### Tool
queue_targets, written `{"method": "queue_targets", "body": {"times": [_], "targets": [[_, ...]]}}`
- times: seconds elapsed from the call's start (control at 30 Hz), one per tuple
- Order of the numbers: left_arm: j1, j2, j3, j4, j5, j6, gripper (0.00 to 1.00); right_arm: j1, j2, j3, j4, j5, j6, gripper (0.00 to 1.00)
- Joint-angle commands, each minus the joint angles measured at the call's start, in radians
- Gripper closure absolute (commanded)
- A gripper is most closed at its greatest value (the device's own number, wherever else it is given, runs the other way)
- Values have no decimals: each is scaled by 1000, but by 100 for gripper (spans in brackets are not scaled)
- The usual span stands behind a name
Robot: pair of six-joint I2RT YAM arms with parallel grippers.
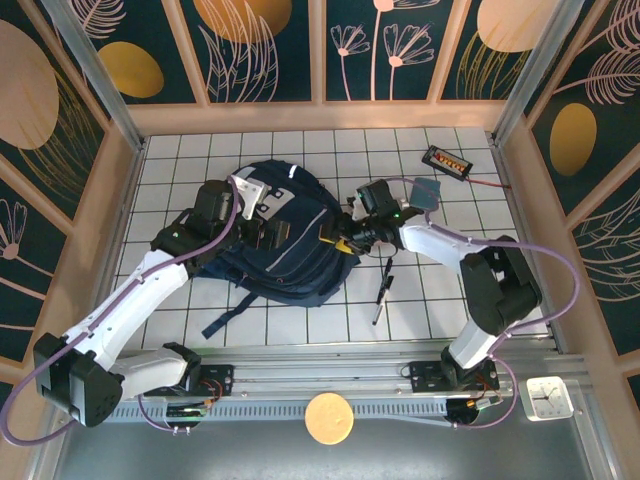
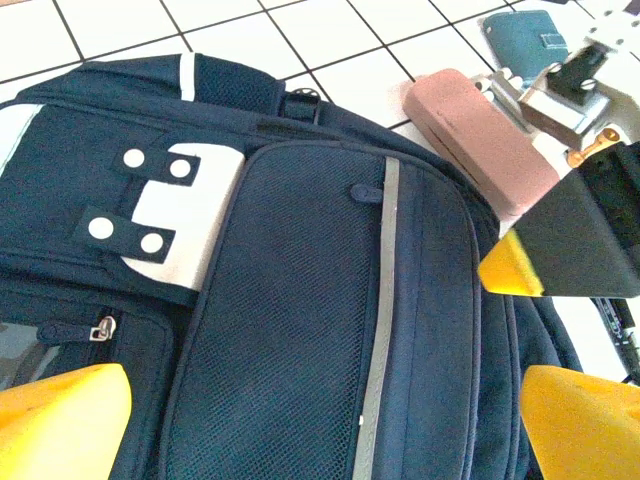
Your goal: Pack the student bag
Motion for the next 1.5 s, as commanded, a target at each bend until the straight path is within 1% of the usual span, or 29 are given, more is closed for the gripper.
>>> {"method": "queue_targets", "body": {"times": [0.0, 0.17, 0.2, 0.33, 0.4, 0.43, 0.47, 0.63, 0.73, 0.87, 0.93, 0.97, 1.1, 1.13, 1.17, 1.2, 1.23, 1.27, 1.3, 1.37, 1.4, 1.43, 1.47], "targets": [[-1, -28, -22, 27, -3, -8, 1, 15, 30, 67, 41, 39, 18, 44], [-1, -43, -53, 29, 2, -6, 1, 35, 49, 128, 35, 78, 25, 50], [-1, -45, -56, 29, 2, -3, 1, 36, 52, 130, 39, 83, 33, 54], [-1, -45, -61, 28, 19, 8, 1, 45, 53, 143, 53, 99, 66, 79], [-3, -40, -61, 32, 40, 14, 1, 52, 49, 160, 43, 107, 68, 89], [-8, -34, -61, 35, 48, 18, 1, 58, 44, 166, 40, 115, 69, 97], [-17, -24, -57, 35, 52, 24, 1, 62, 40, 173, 38, 122, 74, 100], [-99, 46, -34, 9, -19, 79, 1, 76, 14, 206, 55, 135, 113, 100], [-132, 83, -34, 33, -49, 90, 1, 85, -3, 214, 94, 133, 151, 100], [-140, 132, -34, 33, -181, 87, 1, 97, -13, 229, 95, 134, 173, 100], [-140, 153, -34, 40, -192, 104, 1, 101, -22, 223, 95, 136, 179, 100], [-140, 169, -5, 40, -192, 111, 2, 102, -25, 220, 96, 135, 182, 100], [-140, 242, 11, 27, -170, 141, 17, 112, -37, 209, 98, 142, 189, 100], [-139, 258, 14, 23, -168, 145, 20, 116, -39, 209, 98, 143, 192, 100], [-140, 271, 18, 23, -167, 145, 24, 119, -39, 209, 99, 143, 193, 100], [-139, 283, 23, 21, -168, 145, 32, 121, -39, 209, 99, 144, 194, 100], [-140, 295, 31, 18, -164, 144, 40, 125, -38, 210, 98, 144, 194, 100], [-140, 306, 39, 19, -157, 142, 51, 127, -40, 209, 97, 145, 194, 100], [-140, 317, 47, 15, -151, 137, 70, 128, -40, 207, 99, 147, 196, 100], [-139, 338, 67, 1, -148, 129, 95, 130, -43, 202, 97, 143, 194, 100], [-140, 344, 79, -9, -151, 124, 100, 128, -45, 199, 90, 141, 191, 100], [-140, 342, 92, -24, -156, 122, 100, 123, -49, 198, 68, 148, 182, 88], [-140, 333, 103, -37, -159, 123, 100, 117, -59, 195, 42, 164, 173, 67]]}}
